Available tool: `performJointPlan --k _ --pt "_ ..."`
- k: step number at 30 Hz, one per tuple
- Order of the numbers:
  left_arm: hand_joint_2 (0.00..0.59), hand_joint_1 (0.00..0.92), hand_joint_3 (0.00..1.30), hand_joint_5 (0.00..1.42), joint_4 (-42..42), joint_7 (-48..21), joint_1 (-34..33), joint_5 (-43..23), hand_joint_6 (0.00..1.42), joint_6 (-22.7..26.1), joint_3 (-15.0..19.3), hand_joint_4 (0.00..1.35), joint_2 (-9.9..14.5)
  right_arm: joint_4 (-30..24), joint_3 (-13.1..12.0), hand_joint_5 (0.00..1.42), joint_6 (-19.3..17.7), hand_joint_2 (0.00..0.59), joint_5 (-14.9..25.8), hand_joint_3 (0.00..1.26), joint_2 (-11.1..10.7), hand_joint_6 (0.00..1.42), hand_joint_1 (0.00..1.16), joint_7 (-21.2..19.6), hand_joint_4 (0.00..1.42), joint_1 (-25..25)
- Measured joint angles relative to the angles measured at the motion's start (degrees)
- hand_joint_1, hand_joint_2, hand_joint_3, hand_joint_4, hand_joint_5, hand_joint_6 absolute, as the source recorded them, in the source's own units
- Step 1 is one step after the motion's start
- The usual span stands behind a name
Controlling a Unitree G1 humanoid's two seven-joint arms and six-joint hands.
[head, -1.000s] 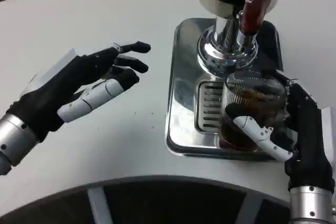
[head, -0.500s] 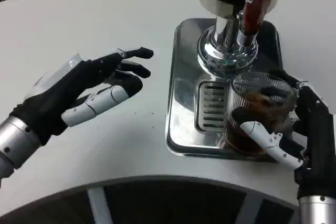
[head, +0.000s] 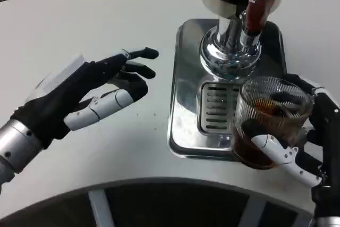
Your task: Grasp the cup under the faucet to collect the drink, then remove the cup.
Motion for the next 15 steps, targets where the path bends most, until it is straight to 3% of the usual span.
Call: performJointPlan --k 6,15 --pt "0.144 0.000 0.19 0.32 -1.6 0.3 0.6 2.2 0.34 0.1 -0.9 0.28 0.1 -4.2 0.2 1.31 -0.1 0.142 0.1 0.91 0.2 1.39 0.92 1.3 1.06 2.7" --pt "0.139 0.000 0.16 0.23 -5.5 0.2 1.6 6.7 0.28 2.4 -2.1 0.19 2.6 -9.1 1.1 1.34 -0.5 0.142 0.0 0.93 1.0 1.41 0.92 2.7 1.08 5.4"
